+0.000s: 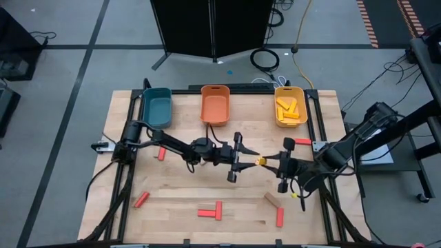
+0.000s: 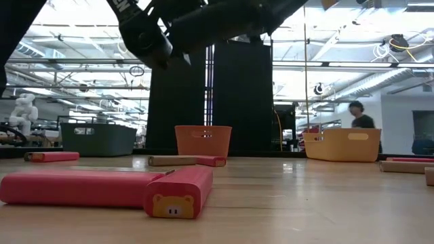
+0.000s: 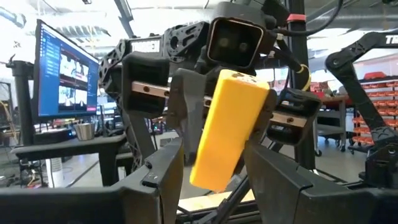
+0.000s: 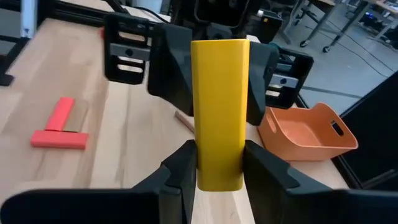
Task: Sort blocks
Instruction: Put the yellow block into the yellow bin
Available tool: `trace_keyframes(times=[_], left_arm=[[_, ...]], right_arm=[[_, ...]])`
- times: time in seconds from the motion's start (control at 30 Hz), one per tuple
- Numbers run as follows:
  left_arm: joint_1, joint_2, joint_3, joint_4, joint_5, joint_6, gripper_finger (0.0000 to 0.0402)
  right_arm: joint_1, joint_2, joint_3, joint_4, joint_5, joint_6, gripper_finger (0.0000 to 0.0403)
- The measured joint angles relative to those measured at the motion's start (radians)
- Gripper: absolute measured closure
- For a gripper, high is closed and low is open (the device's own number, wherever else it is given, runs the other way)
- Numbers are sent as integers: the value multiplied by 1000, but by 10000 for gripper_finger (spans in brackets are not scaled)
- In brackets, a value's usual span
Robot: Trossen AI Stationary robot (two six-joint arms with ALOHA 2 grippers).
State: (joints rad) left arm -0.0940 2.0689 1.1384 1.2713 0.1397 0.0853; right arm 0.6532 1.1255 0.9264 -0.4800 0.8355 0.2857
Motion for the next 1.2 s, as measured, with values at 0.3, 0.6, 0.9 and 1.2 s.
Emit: trace_keyframes(times=[0.3,0.6,0.9,1.2], left_arm=[[-14,0,0,-5,-21,33,209],[-20,0,0,-5,-24,82,188],[-19,0,0,2,-24,85,237],[-20,0,-1,-2,-24,86,325]], right_arm=[[-51,38,0,4,-5,-12,307],[-57,40,0,13,-30,-11,307],[-57,40,0,44,-31,-17,307],[-57,39,0,44,-70,-14,296]])
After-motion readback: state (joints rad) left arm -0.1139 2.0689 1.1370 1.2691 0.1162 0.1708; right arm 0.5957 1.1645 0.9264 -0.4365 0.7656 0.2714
